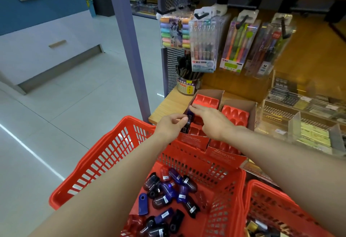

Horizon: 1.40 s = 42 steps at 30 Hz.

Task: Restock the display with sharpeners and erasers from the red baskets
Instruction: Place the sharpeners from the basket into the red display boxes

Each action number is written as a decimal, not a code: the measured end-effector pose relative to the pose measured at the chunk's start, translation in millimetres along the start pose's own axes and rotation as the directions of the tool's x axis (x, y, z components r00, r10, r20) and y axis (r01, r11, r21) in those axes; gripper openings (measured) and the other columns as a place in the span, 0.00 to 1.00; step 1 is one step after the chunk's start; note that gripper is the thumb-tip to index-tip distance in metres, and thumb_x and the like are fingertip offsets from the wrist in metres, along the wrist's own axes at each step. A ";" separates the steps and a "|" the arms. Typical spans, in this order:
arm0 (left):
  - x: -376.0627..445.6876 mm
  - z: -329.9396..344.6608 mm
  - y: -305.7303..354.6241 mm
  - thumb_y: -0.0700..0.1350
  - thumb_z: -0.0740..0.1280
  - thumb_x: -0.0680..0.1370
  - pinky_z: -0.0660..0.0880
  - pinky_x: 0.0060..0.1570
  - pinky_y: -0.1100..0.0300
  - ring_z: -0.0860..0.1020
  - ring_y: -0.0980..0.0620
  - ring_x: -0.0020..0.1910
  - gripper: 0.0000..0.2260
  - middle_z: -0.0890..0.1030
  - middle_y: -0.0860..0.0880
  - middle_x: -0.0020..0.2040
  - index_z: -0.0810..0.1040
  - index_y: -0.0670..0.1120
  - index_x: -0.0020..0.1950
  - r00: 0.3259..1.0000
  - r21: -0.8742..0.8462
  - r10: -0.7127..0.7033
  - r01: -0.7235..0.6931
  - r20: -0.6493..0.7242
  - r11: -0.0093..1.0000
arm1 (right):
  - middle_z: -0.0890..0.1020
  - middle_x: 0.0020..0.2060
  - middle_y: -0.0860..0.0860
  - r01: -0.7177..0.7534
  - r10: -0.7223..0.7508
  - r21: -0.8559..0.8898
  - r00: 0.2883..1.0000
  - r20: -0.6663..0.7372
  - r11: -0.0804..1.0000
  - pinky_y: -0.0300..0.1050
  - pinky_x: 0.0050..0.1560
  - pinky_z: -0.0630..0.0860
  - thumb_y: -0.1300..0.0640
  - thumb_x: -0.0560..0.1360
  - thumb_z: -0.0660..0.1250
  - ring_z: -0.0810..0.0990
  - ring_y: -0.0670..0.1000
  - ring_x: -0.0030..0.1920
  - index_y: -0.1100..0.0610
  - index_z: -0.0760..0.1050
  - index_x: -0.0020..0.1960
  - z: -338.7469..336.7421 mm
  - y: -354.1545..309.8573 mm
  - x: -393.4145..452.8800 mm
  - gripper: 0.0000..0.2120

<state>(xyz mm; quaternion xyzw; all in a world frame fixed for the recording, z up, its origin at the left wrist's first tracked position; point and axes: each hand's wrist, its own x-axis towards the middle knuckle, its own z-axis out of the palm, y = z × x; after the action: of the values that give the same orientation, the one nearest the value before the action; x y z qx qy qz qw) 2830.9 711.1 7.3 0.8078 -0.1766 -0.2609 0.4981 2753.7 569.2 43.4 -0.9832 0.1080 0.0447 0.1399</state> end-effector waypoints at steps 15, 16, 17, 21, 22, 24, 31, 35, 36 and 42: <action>-98.4 -25.7 -99.4 0.35 0.62 0.78 0.76 0.44 0.56 0.77 0.49 0.40 0.09 0.79 0.46 0.41 0.82 0.36 0.52 0.791 0.622 -0.355 -0.041 0.499 0.782 | 0.84 0.53 0.53 -0.525 0.394 0.382 0.841 0.371 0.761 0.38 0.53 0.72 0.60 0.75 0.66 0.81 0.53 0.56 0.53 0.81 0.56 138.2 -48.0 -135.3 0.11; -100.6 -24.1 -115.6 0.35 0.63 0.78 0.75 0.46 0.56 0.76 0.49 0.43 0.09 0.78 0.45 0.42 0.82 0.35 0.53 0.765 0.647 -0.379 -0.063 0.520 0.760 | 0.84 0.55 0.53 -0.573 0.422 0.356 0.804 0.419 0.738 0.38 0.54 0.72 0.59 0.75 0.66 0.81 0.53 0.57 0.53 0.81 0.57 152.5 -49.2 -138.5 0.12; -102.3 -21.7 -129.6 0.36 0.64 0.77 0.75 0.47 0.56 0.76 0.48 0.44 0.09 0.78 0.45 0.44 0.81 0.36 0.54 0.754 0.672 -0.394 -0.083 0.525 0.736 | 0.84 0.55 0.54 -0.605 0.434 0.351 0.777 0.455 0.715 0.39 0.55 0.73 0.59 0.75 0.66 0.81 0.54 0.57 0.54 0.81 0.58 165.0 -50.3 -140.1 0.13; -107.0 0.8 -180.1 0.41 0.68 0.76 0.72 0.44 0.58 0.79 0.42 0.52 0.13 0.81 0.41 0.53 0.78 0.38 0.59 0.735 0.771 -0.424 -0.209 0.529 0.601 | 0.84 0.52 0.56 -0.682 0.466 0.330 0.704 0.536 0.653 0.40 0.47 0.76 0.62 0.74 0.66 0.83 0.56 0.54 0.56 0.80 0.59 203.2 -42.7 -136.4 0.14; -106.9 7.5 -192.6 0.42 0.68 0.76 0.73 0.47 0.57 0.79 0.42 0.55 0.15 0.81 0.41 0.55 0.77 0.39 0.61 0.750 0.772 -0.407 -0.210 0.521 0.600 | 0.84 0.49 0.56 -0.698 0.475 0.332 0.691 0.544 0.635 0.38 0.43 0.75 0.62 0.74 0.65 0.82 0.55 0.51 0.56 0.80 0.59 210.5 -39.0 -134.1 0.15; -103.7 19.0 -214.6 0.44 0.69 0.75 0.73 0.52 0.56 0.78 0.42 0.58 0.17 0.80 0.42 0.58 0.76 0.41 0.63 0.802 0.763 -0.354 -0.184 0.481 0.620 | 0.82 0.47 0.55 -0.727 0.498 0.338 0.667 0.554 0.598 0.41 0.46 0.76 0.63 0.73 0.65 0.79 0.52 0.48 0.58 0.79 0.60 223.9 -32.2 -128.1 0.16; -74.4 28.0 -240.8 0.46 0.74 0.73 0.72 0.52 0.60 0.78 0.47 0.57 0.20 0.79 0.46 0.59 0.75 0.44 0.63 0.912 0.637 -0.272 0.015 0.307 0.770 | 0.79 0.61 0.56 -0.714 0.549 0.326 0.691 0.470 0.619 0.44 0.62 0.72 0.58 0.75 0.68 0.77 0.57 0.62 0.56 0.70 0.67 242.3 -25.9 -82.8 0.21; -58.7 24.6 -248.5 0.40 0.76 0.71 0.67 0.47 0.66 0.76 0.49 0.51 0.19 0.77 0.47 0.54 0.77 0.44 0.60 0.987 0.521 -0.109 0.031 0.120 0.853 | 0.79 0.61 0.58 -0.714 0.587 0.326 0.698 0.411 0.620 0.50 0.62 0.73 0.53 0.77 0.69 0.76 0.60 0.62 0.57 0.65 0.67 256.3 -25.8 -64.8 0.23; -55.8 24.1 -248.8 0.38 0.76 0.70 0.67 0.48 0.65 0.75 0.48 0.52 0.20 0.75 0.48 0.53 0.77 0.44 0.60 0.994 0.503 -0.054 -0.003 0.099 0.864 | 0.78 0.61 0.58 -0.707 0.588 0.329 0.705 0.398 0.626 0.51 0.61 0.73 0.53 0.76 0.70 0.76 0.60 0.62 0.57 0.64 0.68 260.4 -26.8 -62.1 0.24; -33.1 24.3 -242.6 0.44 0.77 0.70 0.68 0.63 0.50 0.66 0.46 0.64 0.32 0.68 0.47 0.67 0.71 0.53 0.73 0.943 0.679 0.076 -0.287 0.324 0.675 | 0.74 0.65 0.53 -0.589 0.508 0.196 0.790 0.345 0.784 0.51 0.62 0.71 0.51 0.75 0.71 0.72 0.60 0.64 0.46 0.65 0.68 276.8 -31.9 -63.3 0.25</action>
<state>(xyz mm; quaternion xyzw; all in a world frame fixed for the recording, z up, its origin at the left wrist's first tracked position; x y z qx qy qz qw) 2796.0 818.9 -211.1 0.8725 -0.4103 -0.2269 0.1377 2683.3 690.6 -205.5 -0.8599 0.3769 0.2023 0.2785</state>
